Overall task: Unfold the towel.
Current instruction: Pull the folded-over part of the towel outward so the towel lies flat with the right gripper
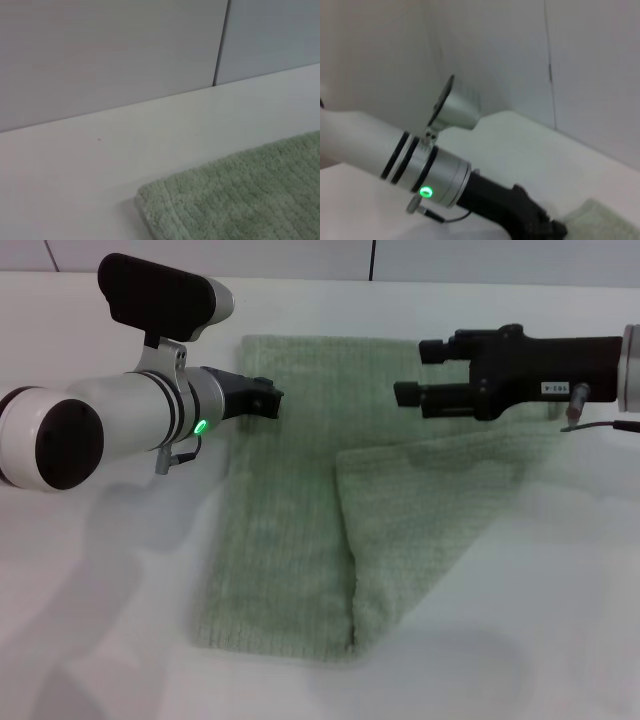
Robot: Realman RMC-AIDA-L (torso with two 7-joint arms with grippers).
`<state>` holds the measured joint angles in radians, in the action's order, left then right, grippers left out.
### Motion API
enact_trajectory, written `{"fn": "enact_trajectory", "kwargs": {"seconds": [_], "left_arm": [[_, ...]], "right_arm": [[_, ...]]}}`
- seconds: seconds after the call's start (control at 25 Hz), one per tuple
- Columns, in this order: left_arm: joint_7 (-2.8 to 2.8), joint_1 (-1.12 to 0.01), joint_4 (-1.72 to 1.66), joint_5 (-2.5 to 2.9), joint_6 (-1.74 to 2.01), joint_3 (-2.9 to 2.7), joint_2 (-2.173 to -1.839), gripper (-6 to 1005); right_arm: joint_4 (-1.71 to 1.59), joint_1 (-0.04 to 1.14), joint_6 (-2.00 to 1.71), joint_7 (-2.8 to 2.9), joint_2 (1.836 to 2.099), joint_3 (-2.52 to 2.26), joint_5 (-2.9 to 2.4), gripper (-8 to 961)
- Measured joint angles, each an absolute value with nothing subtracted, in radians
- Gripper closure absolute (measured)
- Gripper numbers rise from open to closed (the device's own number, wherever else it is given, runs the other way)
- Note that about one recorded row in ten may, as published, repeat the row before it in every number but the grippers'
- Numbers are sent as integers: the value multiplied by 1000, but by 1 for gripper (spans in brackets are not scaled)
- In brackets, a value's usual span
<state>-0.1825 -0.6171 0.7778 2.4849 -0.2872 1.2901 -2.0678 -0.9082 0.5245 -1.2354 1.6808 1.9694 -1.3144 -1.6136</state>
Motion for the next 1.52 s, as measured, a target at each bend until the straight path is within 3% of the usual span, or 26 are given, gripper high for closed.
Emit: {"fn": "enact_trajectory", "kwargs": {"seconds": [0.6, 1.52], "left_arm": [[-184, -617, 781, 2486, -289, 1290, -2066, 1000], [-184, -617, 790, 2486, -294, 1290, -2066, 1000]], "right_arm": [[-859, 664, -1337, 1876, 1928, -1293, -1790, 238], [-856, 779, -1446, 2045, 1917, -1287, -1888, 239]]}}
